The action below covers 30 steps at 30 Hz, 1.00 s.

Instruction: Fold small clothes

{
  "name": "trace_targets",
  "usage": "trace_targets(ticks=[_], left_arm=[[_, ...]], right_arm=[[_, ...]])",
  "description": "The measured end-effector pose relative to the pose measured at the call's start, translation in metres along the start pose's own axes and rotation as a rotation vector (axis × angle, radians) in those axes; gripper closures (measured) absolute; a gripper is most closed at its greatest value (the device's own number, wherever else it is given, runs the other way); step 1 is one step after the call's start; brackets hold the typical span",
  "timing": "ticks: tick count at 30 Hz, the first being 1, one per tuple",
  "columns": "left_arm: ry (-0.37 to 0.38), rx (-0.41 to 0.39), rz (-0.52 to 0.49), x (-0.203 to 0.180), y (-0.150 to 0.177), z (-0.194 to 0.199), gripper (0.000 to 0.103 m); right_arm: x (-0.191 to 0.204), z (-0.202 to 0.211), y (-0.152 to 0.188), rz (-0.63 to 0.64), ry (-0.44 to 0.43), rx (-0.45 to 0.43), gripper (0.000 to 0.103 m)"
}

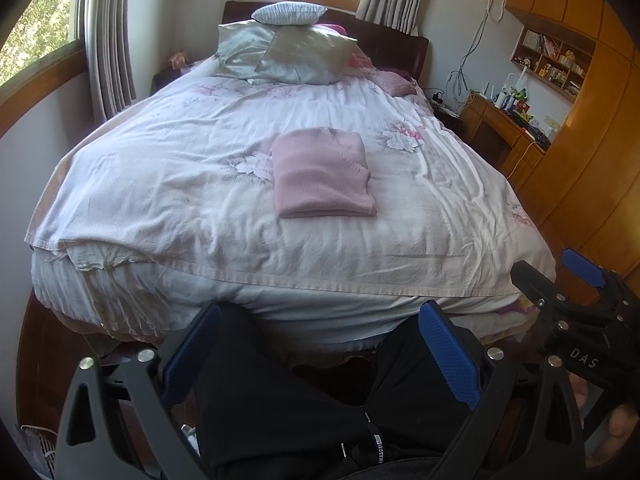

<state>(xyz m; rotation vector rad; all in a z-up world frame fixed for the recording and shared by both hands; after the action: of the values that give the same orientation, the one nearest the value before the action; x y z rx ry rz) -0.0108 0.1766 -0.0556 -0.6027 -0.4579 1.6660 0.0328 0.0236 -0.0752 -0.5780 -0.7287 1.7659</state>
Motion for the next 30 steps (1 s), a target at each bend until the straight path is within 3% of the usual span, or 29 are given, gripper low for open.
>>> trace_targets(ticks=[30], left_arm=[[-0.009, -0.003, 0.003, 0.002, -0.009, -0.003, 0.004]], right_arm=[[0.001, -0.005, -0.005, -0.003, -0.012, -0.016, 0.003]])
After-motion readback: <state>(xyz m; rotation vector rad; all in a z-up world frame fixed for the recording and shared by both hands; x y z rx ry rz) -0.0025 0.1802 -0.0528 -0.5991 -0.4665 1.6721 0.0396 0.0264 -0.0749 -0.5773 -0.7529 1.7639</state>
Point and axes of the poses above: each gripper's, at about its wrist camera, not at the fingertips, and z roughly against the way its jaws point, x to its left, y to its underside, the point moved 9 cm from there along -z, roughly the way its jaws point, and after that the axes turned 3 degrees about -y, right-handed, at the moved point
